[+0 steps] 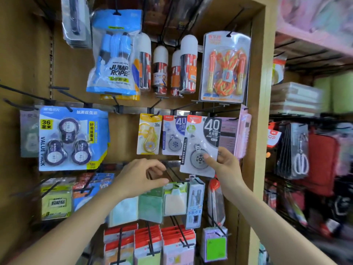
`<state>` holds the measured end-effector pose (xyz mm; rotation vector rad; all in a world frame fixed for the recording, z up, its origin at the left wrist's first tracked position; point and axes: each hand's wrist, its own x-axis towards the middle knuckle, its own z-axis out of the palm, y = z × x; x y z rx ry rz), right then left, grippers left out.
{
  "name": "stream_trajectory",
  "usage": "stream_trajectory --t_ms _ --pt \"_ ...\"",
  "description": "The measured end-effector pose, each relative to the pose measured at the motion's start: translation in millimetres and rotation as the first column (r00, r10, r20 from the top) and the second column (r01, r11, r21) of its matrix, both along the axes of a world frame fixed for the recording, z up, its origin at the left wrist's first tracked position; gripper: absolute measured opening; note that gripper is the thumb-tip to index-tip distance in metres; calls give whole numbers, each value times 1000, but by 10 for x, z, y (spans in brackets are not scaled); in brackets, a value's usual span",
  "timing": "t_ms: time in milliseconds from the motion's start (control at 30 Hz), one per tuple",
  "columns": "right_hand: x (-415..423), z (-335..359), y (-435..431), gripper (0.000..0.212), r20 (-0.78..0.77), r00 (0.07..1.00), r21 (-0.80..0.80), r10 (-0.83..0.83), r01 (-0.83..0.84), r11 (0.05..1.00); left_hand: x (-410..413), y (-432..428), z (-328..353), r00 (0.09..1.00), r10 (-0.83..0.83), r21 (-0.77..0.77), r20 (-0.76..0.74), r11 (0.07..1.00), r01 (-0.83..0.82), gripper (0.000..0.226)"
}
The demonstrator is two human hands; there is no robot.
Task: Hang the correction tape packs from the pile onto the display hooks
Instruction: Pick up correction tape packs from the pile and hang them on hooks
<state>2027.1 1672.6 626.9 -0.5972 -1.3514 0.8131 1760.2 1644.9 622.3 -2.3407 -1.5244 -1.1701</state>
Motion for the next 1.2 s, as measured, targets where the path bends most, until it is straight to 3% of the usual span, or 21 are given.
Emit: stream_trajectory --t_ms 167,300,733,1067,1200 --pt "137 65 197 33 77 996 32 -37 35 999 34 36 -20 995 -57 -93 -80 994 50 25" --pt "158 -25 286 33 88 996 11 -9 8 1000 -14 10 -61 995 -53 -63 -88 997 47 14" --pt "83 123 182 30 100 995 94 -28 19 995 34 -98 -81 991 21 -16 -135 1000 -23 10" --pt "-61 63 407 17 108 993 -63 -52 59 996 41 -121 -77 995 9 3 -95 1000 -8 5" --pt "-59 -64 327 18 80 996 -11 -39 40 999 28 -97 -84 996 6 9 -94 1000 -5 6"
